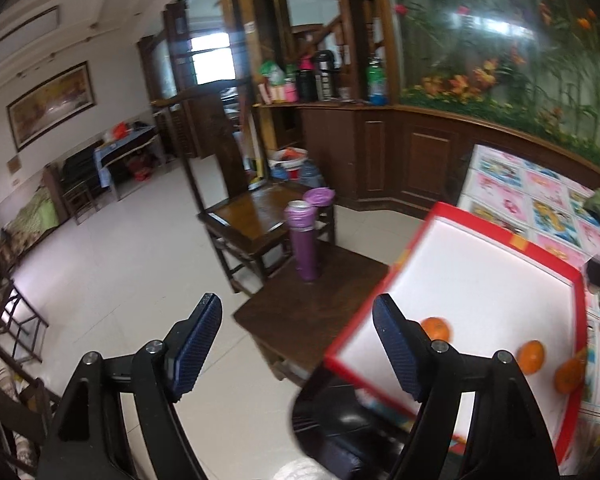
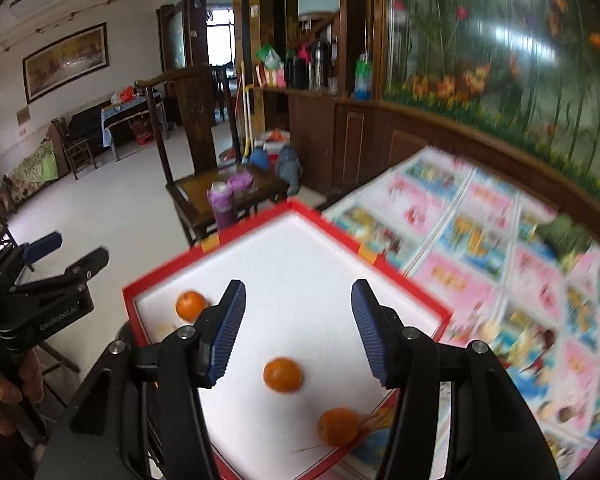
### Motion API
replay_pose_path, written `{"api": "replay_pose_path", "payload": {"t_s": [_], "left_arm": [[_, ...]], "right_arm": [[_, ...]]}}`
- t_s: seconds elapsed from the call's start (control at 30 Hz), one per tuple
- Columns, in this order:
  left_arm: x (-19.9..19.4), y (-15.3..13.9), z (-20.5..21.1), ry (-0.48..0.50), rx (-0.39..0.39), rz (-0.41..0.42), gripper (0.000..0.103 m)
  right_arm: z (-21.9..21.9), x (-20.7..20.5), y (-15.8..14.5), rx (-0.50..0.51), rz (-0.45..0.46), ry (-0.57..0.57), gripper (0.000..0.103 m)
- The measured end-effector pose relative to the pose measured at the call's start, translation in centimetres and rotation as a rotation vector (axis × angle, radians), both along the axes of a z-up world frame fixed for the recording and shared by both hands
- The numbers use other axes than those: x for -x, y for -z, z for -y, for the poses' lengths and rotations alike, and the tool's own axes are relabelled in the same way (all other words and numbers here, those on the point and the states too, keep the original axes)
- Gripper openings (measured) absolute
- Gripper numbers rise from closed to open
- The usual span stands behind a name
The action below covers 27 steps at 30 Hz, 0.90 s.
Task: Organize fruits
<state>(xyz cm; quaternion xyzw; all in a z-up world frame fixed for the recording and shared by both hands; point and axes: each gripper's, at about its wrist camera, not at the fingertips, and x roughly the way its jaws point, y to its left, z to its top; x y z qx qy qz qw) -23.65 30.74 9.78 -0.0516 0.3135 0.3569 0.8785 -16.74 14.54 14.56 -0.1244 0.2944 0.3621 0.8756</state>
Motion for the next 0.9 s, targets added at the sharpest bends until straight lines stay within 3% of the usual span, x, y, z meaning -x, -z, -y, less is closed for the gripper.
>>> {"api": "replay_pose_path", "payload": {"t_s": [0.23,0.67,0.9], "left_arm": [[2.5,0.2,-2.2,-0.080,-0.001,0.004,0.078],[7.6,0.6,-5.8,-0.187,0.024,0.037,0.078],[11.3,0.7,-8.7,-0.292,0.024,0.045,0.078]], "right_arm": [[-2.2,3.0,-3.0,0.030,0.116,-0.033,0.061],[-7.1,8.2,-5.2,0.036,0.205,-0.130,0.061],[-10.3,11.0,-6.1,0.037,0.245,-0.202,0.061]]}}
